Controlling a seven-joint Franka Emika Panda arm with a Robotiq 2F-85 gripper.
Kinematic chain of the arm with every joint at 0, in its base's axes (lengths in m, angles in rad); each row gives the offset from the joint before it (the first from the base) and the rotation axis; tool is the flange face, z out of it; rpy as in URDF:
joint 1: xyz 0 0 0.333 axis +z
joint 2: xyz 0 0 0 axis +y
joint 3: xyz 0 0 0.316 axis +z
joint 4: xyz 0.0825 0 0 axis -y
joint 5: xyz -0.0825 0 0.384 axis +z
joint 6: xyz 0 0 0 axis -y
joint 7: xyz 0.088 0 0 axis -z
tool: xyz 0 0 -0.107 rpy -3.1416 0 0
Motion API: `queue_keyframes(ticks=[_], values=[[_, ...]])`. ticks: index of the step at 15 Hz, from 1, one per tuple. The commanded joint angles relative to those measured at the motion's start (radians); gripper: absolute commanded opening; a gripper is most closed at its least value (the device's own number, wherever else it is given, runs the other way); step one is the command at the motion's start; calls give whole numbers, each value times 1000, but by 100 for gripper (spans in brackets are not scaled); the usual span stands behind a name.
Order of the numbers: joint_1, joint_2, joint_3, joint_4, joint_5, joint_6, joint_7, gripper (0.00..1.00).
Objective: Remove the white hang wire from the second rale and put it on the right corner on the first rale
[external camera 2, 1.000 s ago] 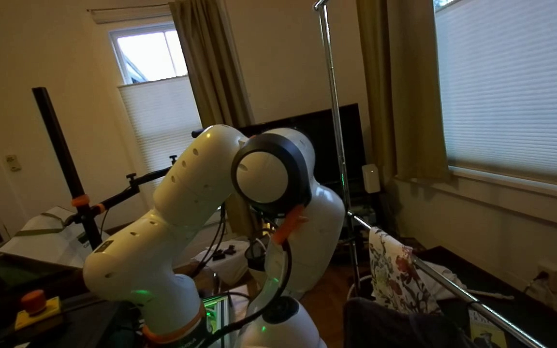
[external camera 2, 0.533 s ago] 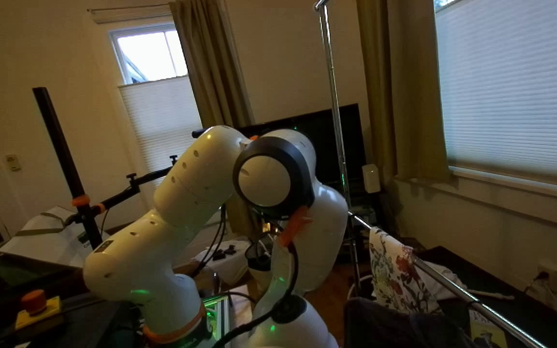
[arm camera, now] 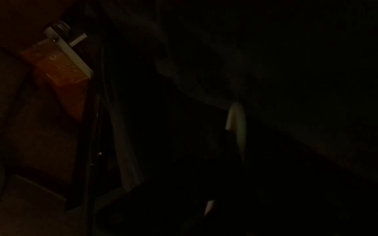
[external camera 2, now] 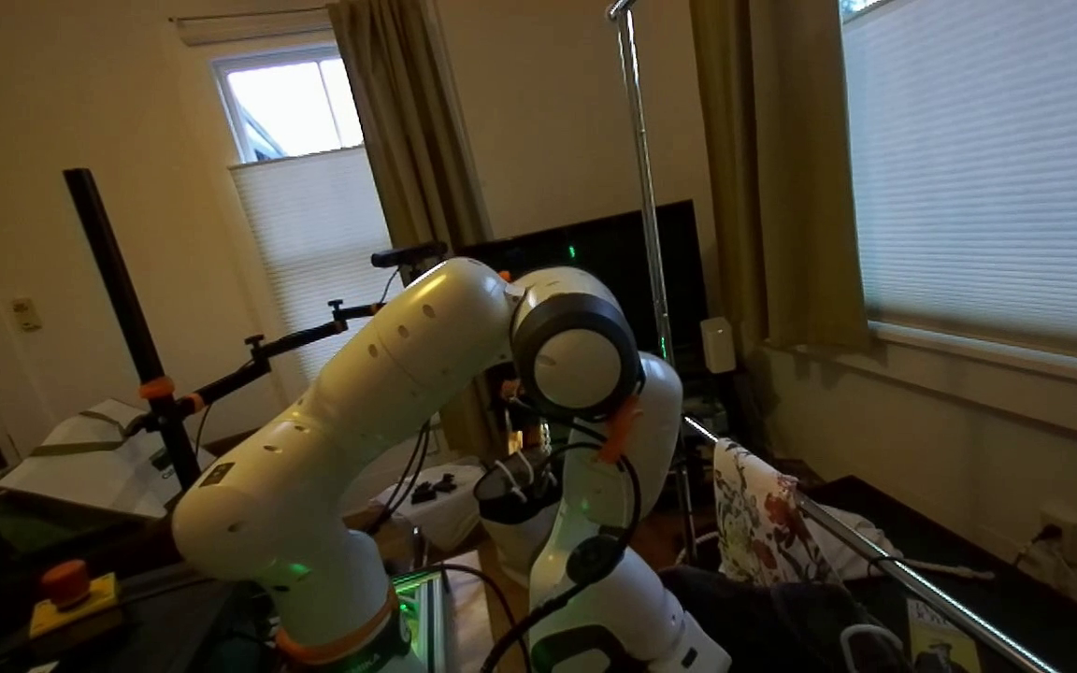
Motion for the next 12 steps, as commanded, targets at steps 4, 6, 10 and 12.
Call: queue_keyframes(ticks=[4,6,10,12], values=[[-37,58,42,79,-169,-113,28,2],[-80,52,48,63,-264,-205,-5,2],[-76,38,45,54,-229,-196,-17,2],[17,5,20,71,-169,-265,-53,2]])
